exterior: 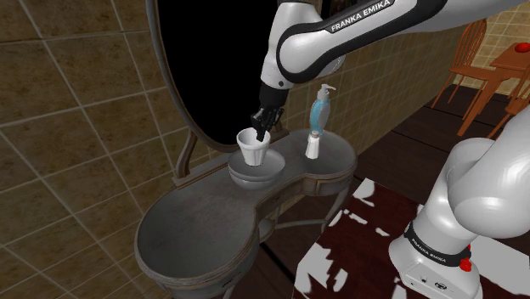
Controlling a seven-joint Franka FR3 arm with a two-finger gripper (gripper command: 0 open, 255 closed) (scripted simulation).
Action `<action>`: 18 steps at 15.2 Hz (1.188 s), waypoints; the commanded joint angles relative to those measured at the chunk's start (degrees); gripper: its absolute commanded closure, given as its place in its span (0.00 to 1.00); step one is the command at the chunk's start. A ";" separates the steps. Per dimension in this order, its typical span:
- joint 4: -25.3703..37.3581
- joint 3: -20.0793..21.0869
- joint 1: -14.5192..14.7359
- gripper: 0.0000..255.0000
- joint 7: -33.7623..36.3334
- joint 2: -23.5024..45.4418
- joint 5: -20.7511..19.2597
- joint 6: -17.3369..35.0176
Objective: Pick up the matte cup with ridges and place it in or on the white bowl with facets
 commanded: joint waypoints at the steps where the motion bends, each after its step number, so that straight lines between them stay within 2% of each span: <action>1: -0.02 0.00 0.00 0.00 0.00 0.01 0.00 0.00; 6: -0.02 0.00 0.00 0.00 0.00 0.01 0.00 0.00; 10: 3.56 -0.70 -0.51 0.00 0.32 -3.81 -0.72 -7.47; 18: 3.56 -0.70 -0.50 0.00 0.33 -3.81 -0.72 -7.47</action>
